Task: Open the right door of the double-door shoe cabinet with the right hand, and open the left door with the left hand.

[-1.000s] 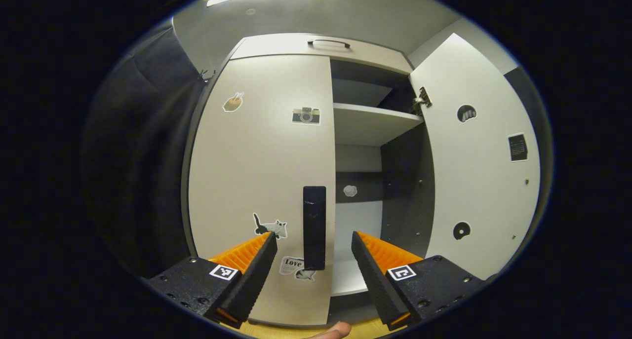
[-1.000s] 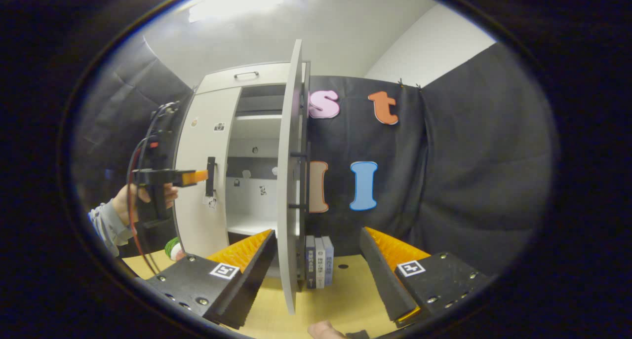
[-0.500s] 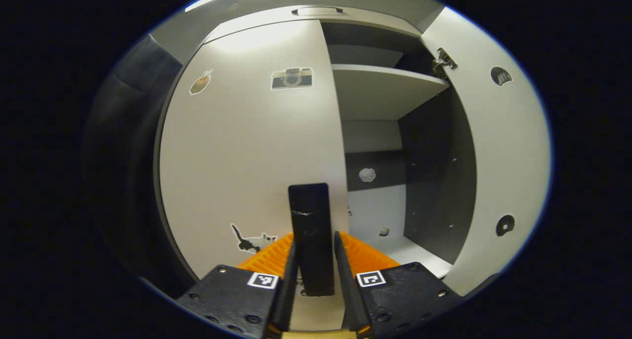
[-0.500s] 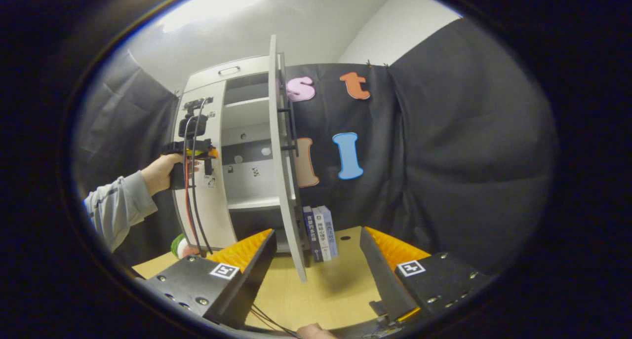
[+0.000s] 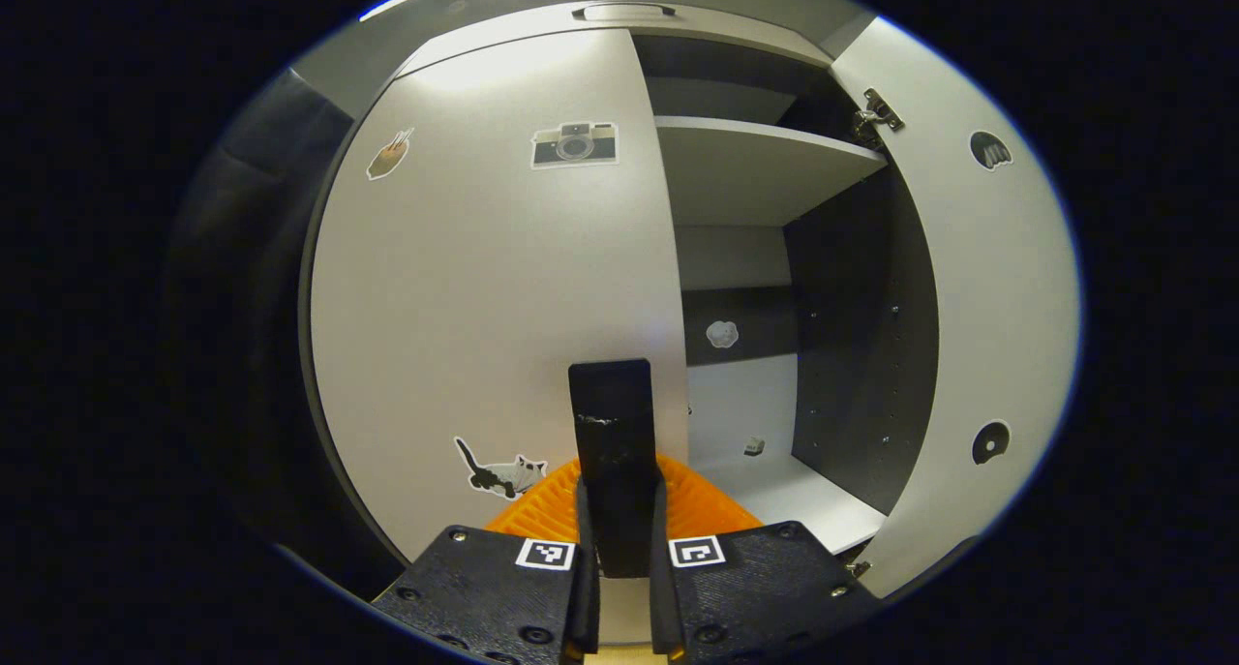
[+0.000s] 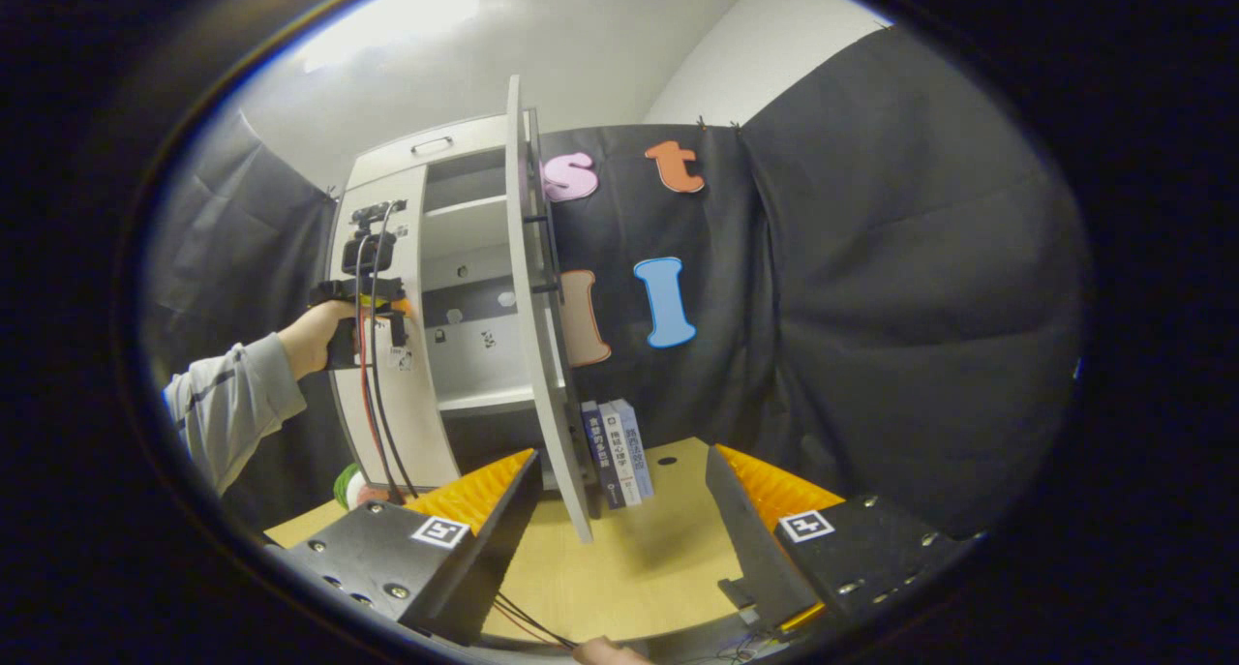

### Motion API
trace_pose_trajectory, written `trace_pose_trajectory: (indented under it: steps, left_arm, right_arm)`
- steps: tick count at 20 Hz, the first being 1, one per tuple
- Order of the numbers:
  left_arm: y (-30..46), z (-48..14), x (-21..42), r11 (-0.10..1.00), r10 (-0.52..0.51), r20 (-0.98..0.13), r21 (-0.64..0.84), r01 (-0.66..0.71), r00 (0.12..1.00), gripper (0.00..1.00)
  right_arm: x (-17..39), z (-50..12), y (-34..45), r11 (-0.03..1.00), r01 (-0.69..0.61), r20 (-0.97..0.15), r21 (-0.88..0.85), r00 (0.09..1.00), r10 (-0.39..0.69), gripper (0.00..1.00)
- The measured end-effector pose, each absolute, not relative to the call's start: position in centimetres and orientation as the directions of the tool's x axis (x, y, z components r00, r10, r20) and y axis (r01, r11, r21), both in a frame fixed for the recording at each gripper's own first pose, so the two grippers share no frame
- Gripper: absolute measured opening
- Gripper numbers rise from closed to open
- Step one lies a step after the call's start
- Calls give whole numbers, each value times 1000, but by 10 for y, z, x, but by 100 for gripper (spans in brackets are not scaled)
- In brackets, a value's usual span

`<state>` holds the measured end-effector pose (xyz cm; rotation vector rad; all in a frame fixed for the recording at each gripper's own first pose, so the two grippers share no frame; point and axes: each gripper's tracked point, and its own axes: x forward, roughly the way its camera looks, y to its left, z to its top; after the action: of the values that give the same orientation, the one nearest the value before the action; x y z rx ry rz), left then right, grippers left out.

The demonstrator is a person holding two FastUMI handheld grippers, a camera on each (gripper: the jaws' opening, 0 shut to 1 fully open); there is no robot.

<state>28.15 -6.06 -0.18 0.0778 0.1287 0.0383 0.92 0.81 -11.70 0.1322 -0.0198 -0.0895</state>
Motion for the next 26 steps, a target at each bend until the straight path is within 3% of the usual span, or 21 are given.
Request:
trace_pose_trajectory:
  steps: [5,18,26]
  left_arm:
    - [-60,-2,274,998,29,-136,62,-21,990,19]
    - [-45,-2,259,986,-154,-153,45,163,976,19]
    - [-30,1,245,986,-157,-133,43,164,979,18]
  right_arm:
    - [10,-109,2,985,105,14,134,994,-108,100]
    - [3,-105,13,992,89,13,94,996,-91,100]
    - [6,-107,34,996,52,2,66,999,-52,100]
